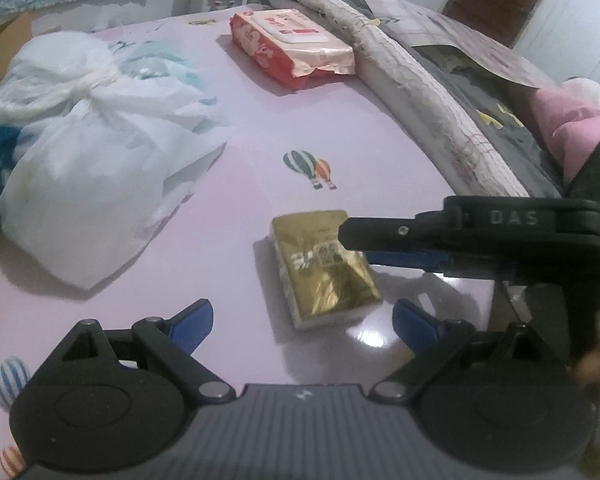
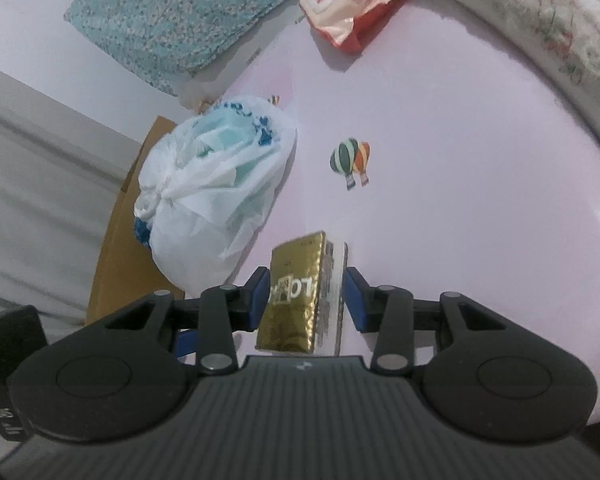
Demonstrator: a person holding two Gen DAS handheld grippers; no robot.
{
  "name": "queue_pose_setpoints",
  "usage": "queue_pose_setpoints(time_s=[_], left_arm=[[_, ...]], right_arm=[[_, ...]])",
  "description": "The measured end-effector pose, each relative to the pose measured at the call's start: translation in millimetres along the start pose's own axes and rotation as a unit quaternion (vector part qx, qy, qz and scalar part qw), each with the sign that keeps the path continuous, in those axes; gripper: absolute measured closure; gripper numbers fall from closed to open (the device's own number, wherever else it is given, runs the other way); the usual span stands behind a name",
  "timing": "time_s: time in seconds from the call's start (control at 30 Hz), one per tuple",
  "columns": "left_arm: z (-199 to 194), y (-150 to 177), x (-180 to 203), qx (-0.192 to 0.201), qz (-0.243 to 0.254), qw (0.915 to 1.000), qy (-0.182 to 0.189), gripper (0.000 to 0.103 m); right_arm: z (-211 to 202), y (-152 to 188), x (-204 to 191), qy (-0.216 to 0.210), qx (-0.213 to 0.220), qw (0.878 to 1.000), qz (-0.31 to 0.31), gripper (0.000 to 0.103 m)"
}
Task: Organize soft objects
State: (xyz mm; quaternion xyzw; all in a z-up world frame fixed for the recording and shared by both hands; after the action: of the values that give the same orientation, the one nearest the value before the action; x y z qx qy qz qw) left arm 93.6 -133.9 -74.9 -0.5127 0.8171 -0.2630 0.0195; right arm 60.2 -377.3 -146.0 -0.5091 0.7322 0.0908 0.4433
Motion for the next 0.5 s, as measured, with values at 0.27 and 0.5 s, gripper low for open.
queue_pose_setpoints(time_s=[0.27, 0.5], left_arm=[[23, -16, 18, -0.008, 0.053, 0.9980, -0.035, 0.006], [42, -17, 22, -0.032, 0.066, 0.9964, -0.042, 0.007]], right_arm=[[7, -6, 6, -0.005, -0.010, 1.000, 0.015, 0.063], [19, -8, 12, -0.028, -0.032, 0.998, 0.037, 0.062]])
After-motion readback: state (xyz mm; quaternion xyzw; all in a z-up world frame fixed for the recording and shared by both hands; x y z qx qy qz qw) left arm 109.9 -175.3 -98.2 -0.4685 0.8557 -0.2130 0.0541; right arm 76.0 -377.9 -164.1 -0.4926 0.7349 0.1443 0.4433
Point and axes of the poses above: each gripper's, at about its wrist camera, not at the fingertips, and z roughly the way its jaws point, x to its right, y to its underside, the point moved 4 cm from there along z, roughly the way its jaws point, and after that the axes turned 3 degrees about -x, right-handed, at the moved point
